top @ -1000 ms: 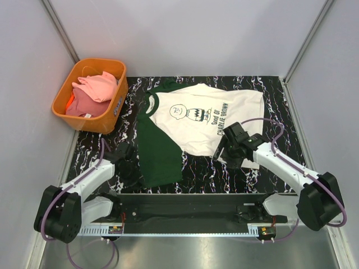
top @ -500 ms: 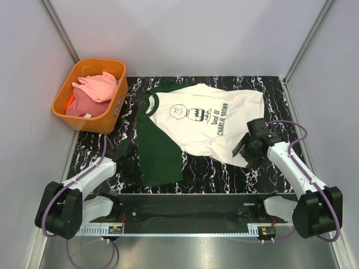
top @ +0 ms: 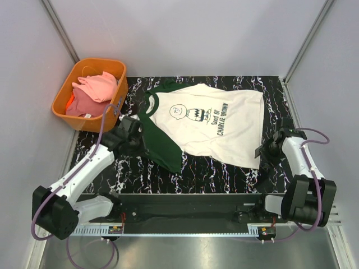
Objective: Fold and stack the t-shirts
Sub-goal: Flatten the tshirt out
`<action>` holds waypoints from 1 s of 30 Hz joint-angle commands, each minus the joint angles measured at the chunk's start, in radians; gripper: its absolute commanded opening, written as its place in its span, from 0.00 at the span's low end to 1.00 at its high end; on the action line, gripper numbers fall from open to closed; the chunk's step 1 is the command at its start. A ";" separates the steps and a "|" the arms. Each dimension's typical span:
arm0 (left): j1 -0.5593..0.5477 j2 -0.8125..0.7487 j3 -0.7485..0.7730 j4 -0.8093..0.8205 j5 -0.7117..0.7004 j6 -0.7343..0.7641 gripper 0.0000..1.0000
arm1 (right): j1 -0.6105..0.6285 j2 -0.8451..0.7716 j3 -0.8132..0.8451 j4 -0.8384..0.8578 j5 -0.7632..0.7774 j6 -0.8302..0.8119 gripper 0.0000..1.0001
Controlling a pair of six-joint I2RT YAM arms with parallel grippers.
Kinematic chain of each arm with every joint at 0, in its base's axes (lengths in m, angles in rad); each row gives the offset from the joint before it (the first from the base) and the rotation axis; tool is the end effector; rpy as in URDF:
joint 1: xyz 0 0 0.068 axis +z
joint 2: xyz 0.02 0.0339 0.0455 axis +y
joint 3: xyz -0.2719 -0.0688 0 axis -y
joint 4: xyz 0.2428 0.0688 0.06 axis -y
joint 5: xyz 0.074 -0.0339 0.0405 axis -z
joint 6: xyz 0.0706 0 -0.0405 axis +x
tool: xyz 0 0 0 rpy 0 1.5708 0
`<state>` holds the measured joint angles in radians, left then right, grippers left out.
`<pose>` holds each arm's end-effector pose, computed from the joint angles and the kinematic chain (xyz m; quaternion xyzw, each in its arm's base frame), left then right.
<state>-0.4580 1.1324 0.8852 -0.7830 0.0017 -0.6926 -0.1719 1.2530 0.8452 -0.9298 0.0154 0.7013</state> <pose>0.2054 -0.1014 0.2345 -0.1126 0.9571 -0.1460 0.2236 0.2118 -0.0379 0.1899 0.4208 0.8996 0.0231 0.1143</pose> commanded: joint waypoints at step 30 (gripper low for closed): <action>-0.008 0.007 0.210 0.071 -0.065 0.262 0.00 | -0.063 0.099 -0.164 0.195 -0.101 0.069 0.45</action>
<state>-0.4637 1.1759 1.0599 -0.7391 -0.0311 -0.4347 -0.2268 1.3586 0.6956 -0.7509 -0.0734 0.7494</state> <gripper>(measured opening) 0.012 0.439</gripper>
